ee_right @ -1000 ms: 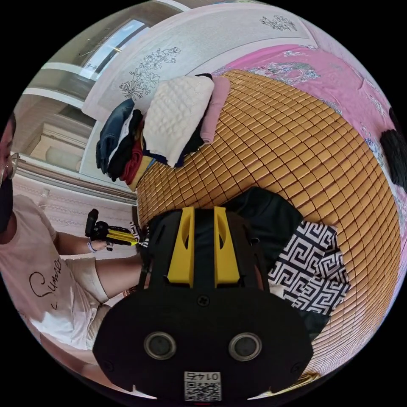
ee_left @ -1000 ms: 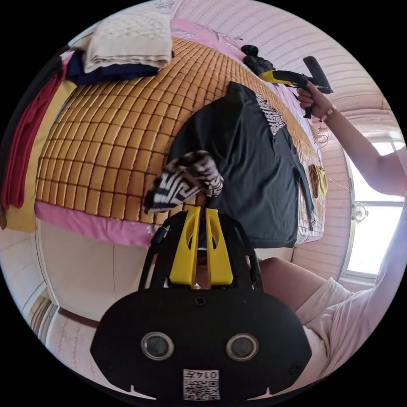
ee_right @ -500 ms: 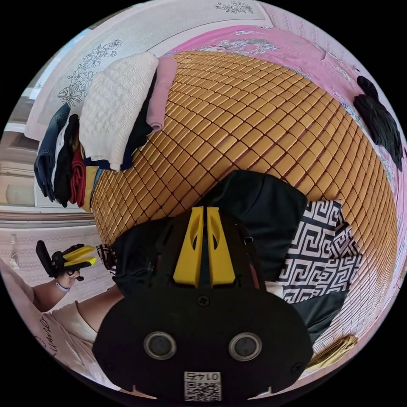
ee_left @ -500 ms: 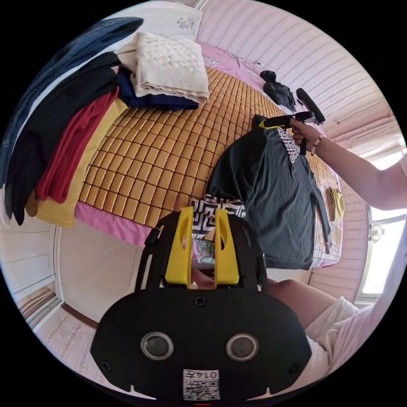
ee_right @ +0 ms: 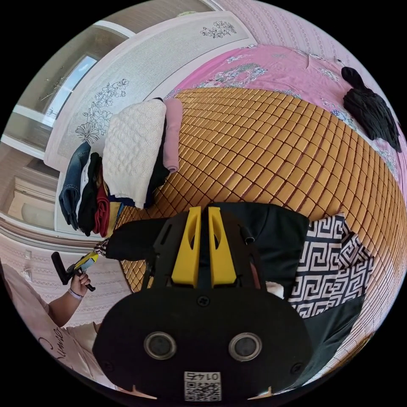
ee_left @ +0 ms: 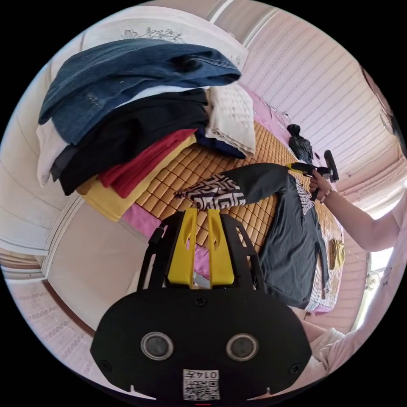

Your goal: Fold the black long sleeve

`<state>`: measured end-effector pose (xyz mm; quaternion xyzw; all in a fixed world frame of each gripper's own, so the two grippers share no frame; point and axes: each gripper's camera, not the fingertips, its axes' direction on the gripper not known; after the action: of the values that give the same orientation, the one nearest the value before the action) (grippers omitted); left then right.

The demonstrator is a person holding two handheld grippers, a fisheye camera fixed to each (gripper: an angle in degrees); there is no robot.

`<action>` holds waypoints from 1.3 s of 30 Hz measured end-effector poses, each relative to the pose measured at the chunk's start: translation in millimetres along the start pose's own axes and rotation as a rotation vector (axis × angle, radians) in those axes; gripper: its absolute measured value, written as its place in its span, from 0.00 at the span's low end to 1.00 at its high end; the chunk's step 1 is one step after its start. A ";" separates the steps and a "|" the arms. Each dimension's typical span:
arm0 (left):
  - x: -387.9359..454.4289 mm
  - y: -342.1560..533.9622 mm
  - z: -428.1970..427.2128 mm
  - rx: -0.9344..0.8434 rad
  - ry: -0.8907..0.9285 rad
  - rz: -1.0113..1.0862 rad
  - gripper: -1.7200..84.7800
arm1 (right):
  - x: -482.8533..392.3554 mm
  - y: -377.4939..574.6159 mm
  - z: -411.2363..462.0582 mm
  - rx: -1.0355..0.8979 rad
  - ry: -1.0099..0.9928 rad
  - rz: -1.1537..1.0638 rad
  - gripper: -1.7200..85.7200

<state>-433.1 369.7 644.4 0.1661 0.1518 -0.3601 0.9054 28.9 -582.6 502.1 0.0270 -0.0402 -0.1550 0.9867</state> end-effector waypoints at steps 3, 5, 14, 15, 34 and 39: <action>-29.9 0.6 0.8 0.003 -0.037 -0.123 0.09 | -6.2 2.2 9.0 0.000 0.016 -0.002 0.05; -38.8 0.3 3.4 0.001 -0.017 -0.156 0.09 | -11.2 5.6 14.1 -0.001 0.049 -0.018 0.05; -23.3 -52.2 62.5 -0.019 -0.080 -0.116 0.11 | -35.7 23.9 44.6 -0.059 0.157 -0.096 0.07; -22.2 -57.7 76.7 -0.050 -0.120 -0.139 0.10 | -40.5 27.6 55.2 -0.093 0.169 -0.113 0.07; -27.4 -10.9 86.1 0.028 -0.101 -0.258 0.01 | -75.4 97.2 93.1 -0.141 0.087 -0.175 0.06; -7.1 -10.9 92.8 0.034 -0.104 -0.169 0.01 | -122.5 111.6 124.1 -0.176 -0.066 -0.272 0.08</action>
<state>-431.2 328.4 728.6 0.1492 0.1118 -0.4457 0.8756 -64.4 -443.8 624.3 -0.0593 -0.0551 -0.2907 0.9534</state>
